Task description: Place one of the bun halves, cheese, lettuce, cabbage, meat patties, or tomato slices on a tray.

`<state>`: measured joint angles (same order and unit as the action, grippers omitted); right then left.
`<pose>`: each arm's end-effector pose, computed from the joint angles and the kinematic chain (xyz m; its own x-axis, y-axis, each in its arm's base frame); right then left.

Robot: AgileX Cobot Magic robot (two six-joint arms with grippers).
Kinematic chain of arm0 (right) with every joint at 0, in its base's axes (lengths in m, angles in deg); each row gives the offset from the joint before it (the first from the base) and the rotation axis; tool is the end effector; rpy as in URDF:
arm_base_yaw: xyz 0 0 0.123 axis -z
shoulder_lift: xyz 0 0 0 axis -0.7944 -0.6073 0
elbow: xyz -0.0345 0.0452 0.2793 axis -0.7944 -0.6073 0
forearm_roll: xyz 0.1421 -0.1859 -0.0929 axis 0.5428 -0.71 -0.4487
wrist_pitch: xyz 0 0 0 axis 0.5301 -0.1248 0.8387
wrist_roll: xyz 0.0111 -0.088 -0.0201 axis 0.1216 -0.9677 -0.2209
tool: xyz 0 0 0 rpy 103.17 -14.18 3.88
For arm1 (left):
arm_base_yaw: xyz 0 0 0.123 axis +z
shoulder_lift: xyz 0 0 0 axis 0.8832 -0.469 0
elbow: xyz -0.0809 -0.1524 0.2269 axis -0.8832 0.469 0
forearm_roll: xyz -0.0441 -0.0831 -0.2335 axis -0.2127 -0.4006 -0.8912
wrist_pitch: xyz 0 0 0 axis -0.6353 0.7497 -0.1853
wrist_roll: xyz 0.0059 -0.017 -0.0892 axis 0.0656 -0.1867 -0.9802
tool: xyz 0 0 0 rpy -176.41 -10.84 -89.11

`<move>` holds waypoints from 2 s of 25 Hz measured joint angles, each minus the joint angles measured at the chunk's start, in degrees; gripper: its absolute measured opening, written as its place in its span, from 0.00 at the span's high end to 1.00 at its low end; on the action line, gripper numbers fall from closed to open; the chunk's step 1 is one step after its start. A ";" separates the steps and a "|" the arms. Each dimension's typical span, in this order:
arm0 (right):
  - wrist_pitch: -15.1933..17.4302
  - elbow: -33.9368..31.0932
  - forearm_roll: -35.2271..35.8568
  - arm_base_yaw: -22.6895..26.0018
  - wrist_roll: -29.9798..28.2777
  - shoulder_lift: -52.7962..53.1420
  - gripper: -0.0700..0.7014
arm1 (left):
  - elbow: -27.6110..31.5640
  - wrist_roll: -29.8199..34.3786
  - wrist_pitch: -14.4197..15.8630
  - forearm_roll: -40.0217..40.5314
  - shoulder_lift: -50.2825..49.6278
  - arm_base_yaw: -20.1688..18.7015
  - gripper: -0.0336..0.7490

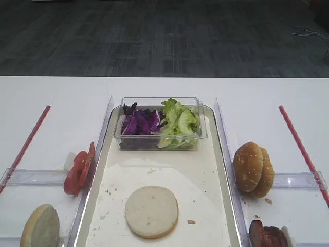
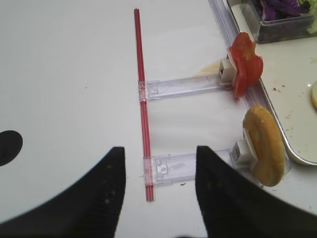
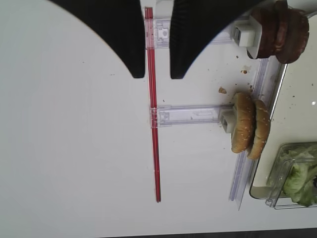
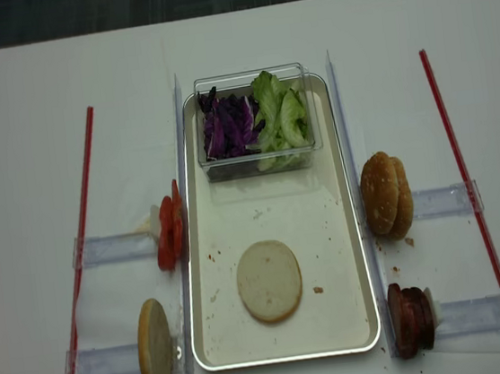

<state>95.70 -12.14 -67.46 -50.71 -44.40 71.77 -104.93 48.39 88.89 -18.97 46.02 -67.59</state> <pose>-0.0067 0.0036 0.2642 -0.5168 0.0495 -0.8547 0.0184 0.9987 0.0467 -0.0115 0.0087 0.2641 -0.5565 0.0365 -0.8300 0.0180 0.9993 0.0319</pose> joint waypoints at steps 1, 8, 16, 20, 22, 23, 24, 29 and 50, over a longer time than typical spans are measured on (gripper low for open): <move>0.00 0.00 0.00 0.00 0.00 0.00 0.71 | 0.00 0.00 0.00 0.00 0.00 0.00 0.52; 0.00 0.00 0.00 0.00 0.00 0.00 0.71 | 0.00 0.00 -0.14 0.00 0.00 0.00 0.52; 0.00 0.00 0.00 0.00 -0.11 0.00 0.71 | 0.00 0.00 -0.14 0.00 0.00 0.12 0.53; -0.10 0.00 0.00 0.00 -0.11 0.00 0.71 | 0.00 0.00 -0.14 0.00 0.00 0.12 0.54; -0.10 0.00 0.00 0.00 -0.11 0.00 0.71 | 0.00 0.00 -0.14 0.00 0.00 0.12 0.55; -0.10 0.00 0.00 0.00 -0.11 0.00 0.71 | 0.00 0.00 -0.14 0.00 0.00 0.12 0.55; -0.10 0.00 0.00 0.00 -0.11 0.00 0.71 | 0.00 0.00 -0.14 0.00 0.00 0.12 0.55; -0.10 0.00 0.00 0.00 -0.11 0.00 0.71 | 0.00 0.00 -0.14 0.00 0.00 0.12 0.55; -0.10 0.00 0.00 0.00 -0.11 0.00 0.71 | 0.00 0.00 -0.14 0.00 0.00 0.12 0.55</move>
<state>95.60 -12.14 -67.46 -50.71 -44.51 71.77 -104.93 48.39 88.75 -18.97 46.02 -67.46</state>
